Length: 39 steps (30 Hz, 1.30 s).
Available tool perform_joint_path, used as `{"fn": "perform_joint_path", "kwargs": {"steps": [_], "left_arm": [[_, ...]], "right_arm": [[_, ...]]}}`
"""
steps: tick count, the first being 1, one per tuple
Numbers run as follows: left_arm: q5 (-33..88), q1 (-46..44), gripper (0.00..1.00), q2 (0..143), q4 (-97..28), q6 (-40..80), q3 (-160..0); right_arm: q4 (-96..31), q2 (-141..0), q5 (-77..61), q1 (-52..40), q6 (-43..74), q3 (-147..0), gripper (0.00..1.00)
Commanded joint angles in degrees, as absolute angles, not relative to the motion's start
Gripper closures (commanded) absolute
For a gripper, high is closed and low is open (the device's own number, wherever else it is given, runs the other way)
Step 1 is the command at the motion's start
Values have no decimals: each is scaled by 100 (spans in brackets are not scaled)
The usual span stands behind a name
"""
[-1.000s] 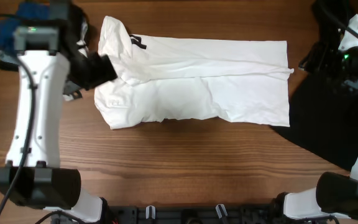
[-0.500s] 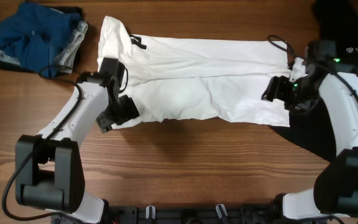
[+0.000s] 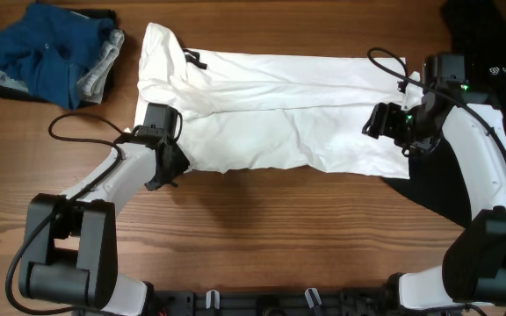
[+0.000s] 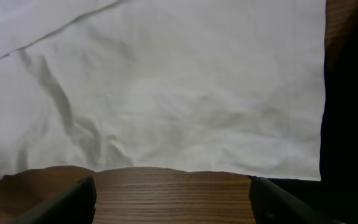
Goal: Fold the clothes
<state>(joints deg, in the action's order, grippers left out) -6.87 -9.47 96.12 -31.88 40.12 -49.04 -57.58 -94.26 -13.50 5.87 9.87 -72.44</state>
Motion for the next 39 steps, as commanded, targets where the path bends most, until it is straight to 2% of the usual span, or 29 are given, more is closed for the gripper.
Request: {"fn": "perform_joint_path", "kwargs": {"steps": [1,2,4,9,12,18,26,29,31,32,33,36,39], "left_arm": [[-891,-952,90,9741,-2950,4099,-4768],[-891,-952,96,9738,-2950,4099,-4768],[-840,-952,96,9732,-3072,4097,-4797],[-709,-954,96,9074,-5564,4093,-5642],[-694,-954,96,8554,-6316,4095,-6047],[-718,-954,96,8429,-4670,4069,-6066],[-1210,-952,96,10427,-1881,3769,-6066],[-1208,-952,95,10510,-1168,3732,-6066],[-1205,-952,43,10451,-1024,3575,-6071],[-1168,-954,11,10390,-1031,3411,-6077],[-1135,-958,0,10289,-1072,3203,-6077],[-1142,-1122,0,9583,-1533,2495,-6077],[-1144,-1568,0,8600,-3194,2178,-6077]], "right_arm": [[-5680,-9397,-1413,578,1048,-7240,21],[-5671,-9397,-1413,578,1050,-7240,21],[-5669,-9397,-1417,578,1055,-7240,21],[-5649,-9397,-1417,578,1052,-7240,21],[-5623,-9397,-1415,578,1048,-7240,21],[-5601,-9397,-1417,578,1048,-7240,21],[-5531,-9397,-1417,578,1048,-7240,21],[-5459,-9397,-1417,578,1052,-7240,21],[-5435,-9397,-1415,578,1046,-7240,21],[-5424,-9397,-1415,578,1048,-7240,21],[-5417,-9397,-1415,578,1048,-7240,21],[-5374,-9397,-1415,578,1048,-7240,21],[-5343,-9397,-1415,578,1055,-7240,21]]}}
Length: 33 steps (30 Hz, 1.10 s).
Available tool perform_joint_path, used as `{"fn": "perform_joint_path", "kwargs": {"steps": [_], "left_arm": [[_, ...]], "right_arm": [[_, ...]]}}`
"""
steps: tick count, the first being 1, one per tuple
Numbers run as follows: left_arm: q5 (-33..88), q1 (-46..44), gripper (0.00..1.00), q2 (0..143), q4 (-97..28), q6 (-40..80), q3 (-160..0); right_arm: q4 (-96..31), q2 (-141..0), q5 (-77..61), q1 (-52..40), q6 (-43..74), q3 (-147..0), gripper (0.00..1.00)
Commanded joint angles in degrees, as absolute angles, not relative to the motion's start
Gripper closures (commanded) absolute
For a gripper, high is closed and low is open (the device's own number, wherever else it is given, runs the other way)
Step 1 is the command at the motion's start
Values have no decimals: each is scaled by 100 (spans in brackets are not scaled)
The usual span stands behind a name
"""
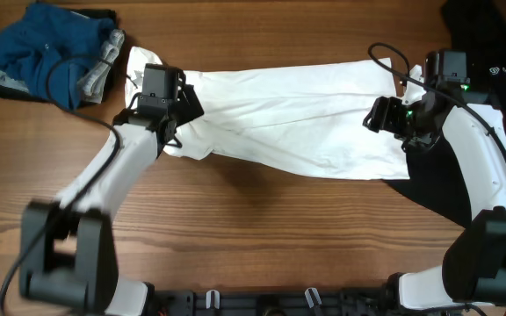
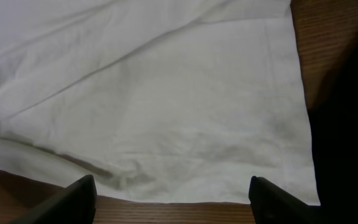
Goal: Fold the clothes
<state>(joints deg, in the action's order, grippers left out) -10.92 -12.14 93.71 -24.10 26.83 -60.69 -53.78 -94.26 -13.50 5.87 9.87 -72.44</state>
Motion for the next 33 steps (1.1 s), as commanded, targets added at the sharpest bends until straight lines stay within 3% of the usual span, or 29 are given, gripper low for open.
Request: {"fn": "perform_joint_path", "kwargs": {"steps": [1,5,11,22,23,24,25,26,27,33], "left_arm": [[-1144,-1710,0,8514,-3719,2178,-6077],[-1142,-2145,4,8829,-4445,1728,-5756],[-1142,-2213,16,9531,-3841,1096,-5437],[-1984,-2206,20,10737,-3017,943,-5437],[-2064,-2206,23,10737,-3020,943,-5437],[-2095,-2206,35,10737,-3020,943,-5437],[-2093,-2206,66,10737,-3041,947,-5437],[-2093,-2206,85,10737,-3096,1011,-5439],[-2093,-2206,94,10735,-3188,1116,-5437],[-2106,-2202,96,10687,-3695,1592,-5452]], "right_arm": [[-5301,-9397,-1417,578,1052,-7240,21],[-5159,-9430,-1417,576,1050,-7240,21],[-5127,-9430,-1417,572,1024,-7240,21],[-5120,-9430,-1417,572,1033,-7240,21],[-5120,-9430,-1417,572,1048,-7240,21],[-5120,-9430,-1417,572,1048,-7240,21],[-5120,-9430,-1417,572,1052,-7240,21],[-5120,-9430,-1417,572,1052,-7240,21],[-5122,-9430,-1417,572,1050,-7240,21],[-5142,-9430,-1417,572,1055,-7240,21]]}}
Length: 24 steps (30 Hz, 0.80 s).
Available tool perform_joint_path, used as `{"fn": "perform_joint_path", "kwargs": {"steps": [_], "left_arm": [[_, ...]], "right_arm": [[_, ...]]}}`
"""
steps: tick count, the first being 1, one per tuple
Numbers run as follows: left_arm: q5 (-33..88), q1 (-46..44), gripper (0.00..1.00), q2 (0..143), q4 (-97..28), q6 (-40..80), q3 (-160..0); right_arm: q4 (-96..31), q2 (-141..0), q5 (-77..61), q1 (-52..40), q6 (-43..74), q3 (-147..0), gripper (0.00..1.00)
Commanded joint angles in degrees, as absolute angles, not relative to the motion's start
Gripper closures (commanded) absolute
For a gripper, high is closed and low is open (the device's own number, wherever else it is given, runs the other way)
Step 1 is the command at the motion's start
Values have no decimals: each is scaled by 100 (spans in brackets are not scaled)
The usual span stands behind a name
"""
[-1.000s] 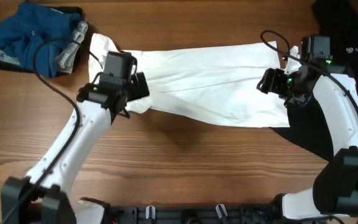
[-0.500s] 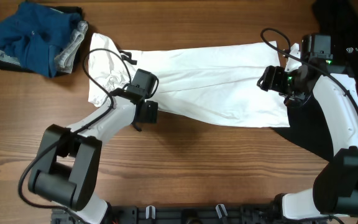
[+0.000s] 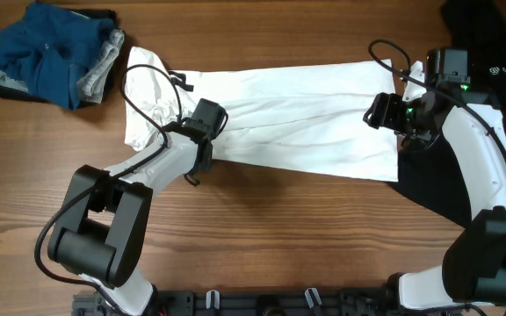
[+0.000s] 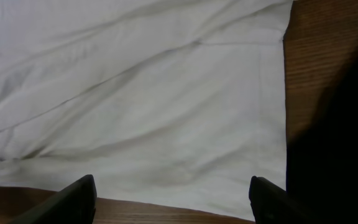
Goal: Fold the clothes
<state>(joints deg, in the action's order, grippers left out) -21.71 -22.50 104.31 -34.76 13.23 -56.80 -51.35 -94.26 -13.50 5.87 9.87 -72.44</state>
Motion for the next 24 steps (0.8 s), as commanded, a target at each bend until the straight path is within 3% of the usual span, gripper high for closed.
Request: {"fn": "perform_joint_path", "kwargs": {"steps": [1,6,11,14,19,24], "left_arm": [[-2084,-2202,96,10591,-3854,1597,-5529],[-1734,-2196,96,10075,-4772,1726,-6248],[-1286,-2196,96,9598,-4799,1741,-6386],[-1286,-2196,96,9601,-4786,1741,-6386],[-1286,-2198,96,9601,-4762,1741,-6386],[-1286,-2198,96,9601,-4764,1741,-6386]], "right_arm": [[-5199,-9430,-1415,572,1052,-7240,21],[-6077,-9430,-1094,572,1387,-7194,21],[-6589,-9430,-1116,556,1772,-6565,21],[-6320,-9430,-1066,558,1977,-6027,25],[-5441,-9430,-580,558,2324,-5548,40],[-4908,-9430,-421,558,2567,-5157,44]]}}
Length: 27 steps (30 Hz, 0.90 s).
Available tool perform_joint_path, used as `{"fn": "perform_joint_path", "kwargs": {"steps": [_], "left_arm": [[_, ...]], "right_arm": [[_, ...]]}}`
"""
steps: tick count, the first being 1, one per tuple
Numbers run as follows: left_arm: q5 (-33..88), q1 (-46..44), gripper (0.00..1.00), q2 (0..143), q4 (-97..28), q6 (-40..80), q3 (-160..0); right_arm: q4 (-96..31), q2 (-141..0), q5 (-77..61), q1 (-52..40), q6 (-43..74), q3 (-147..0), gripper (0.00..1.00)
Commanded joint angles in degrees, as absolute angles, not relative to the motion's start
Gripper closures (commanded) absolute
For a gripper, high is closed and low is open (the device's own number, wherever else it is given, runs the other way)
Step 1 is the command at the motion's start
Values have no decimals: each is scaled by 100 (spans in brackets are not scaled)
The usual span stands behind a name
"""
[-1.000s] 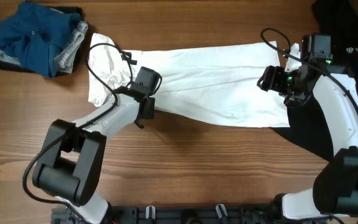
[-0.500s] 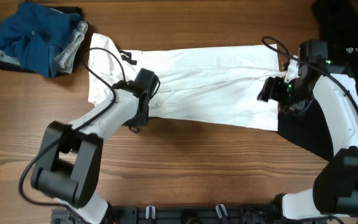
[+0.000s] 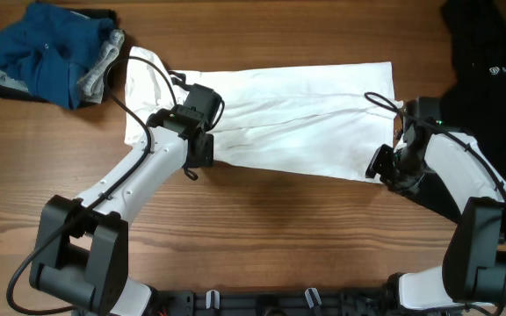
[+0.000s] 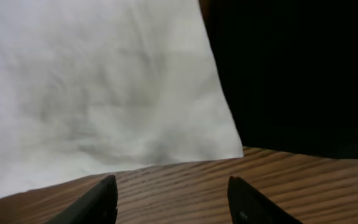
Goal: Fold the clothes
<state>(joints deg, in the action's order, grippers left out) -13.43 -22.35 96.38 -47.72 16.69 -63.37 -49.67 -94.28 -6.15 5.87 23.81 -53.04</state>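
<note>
A white garment [image 3: 288, 123] lies folded lengthwise across the table's middle, its left end bunched. My left gripper [image 3: 200, 145] rests over its left part; whether the jaws hold cloth does not show. My right gripper [image 3: 379, 167] is at the garment's near right corner. In the right wrist view that gripper [image 4: 176, 202] is open over bare wood, just short of the white corner [image 4: 229, 146], with nothing between its fingers [image 4: 101, 199].
A black garment [image 3: 477, 53] covers the right side of the table and runs under my right arm; the black cloth [image 4: 291, 68] lies right beside the white corner. A pile of blue and grey clothes [image 3: 46, 53] sits at the far left corner.
My right gripper has moved from over the garment's far right part down to its near right corner, still open. The left gripper has shifted slightly; the garment lies about the same.
At first the white garment lay spread wide, my left gripper at its near left edge. Then that gripper was at the far left with the near edge carried over, the garment narrower. After that it rested on the folded left part. The right gripper stayed open throughout.
</note>
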Motion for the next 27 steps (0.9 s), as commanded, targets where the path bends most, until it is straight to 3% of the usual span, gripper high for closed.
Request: {"fn": "perform_joint_path", "kwargs": {"steps": [1,11,16,21,27], "left_arm": [[-1286,-2198,96,9601,-4764,1741,-6386],[-1288,-2196,96,9601,-4762,1739,-6386],[-1288,-2196,96,9601,-4764,1737,-6386],[-1286,-2198,96,9601,-4764,1737,-6386],[-1286,-2196,96,9601,-4764,1737,-6386]], "right_arm": [[-4901,-9430,-423,558,2576,-5111,44],[-4484,-9430,-421,558,2661,-5087,55],[-4390,-9430,-416,558,2582,-5087,67],[-4458,-9430,-454,558,2578,-5006,67],[-4042,-9430,-484,558,2858,-4436,59]]}}
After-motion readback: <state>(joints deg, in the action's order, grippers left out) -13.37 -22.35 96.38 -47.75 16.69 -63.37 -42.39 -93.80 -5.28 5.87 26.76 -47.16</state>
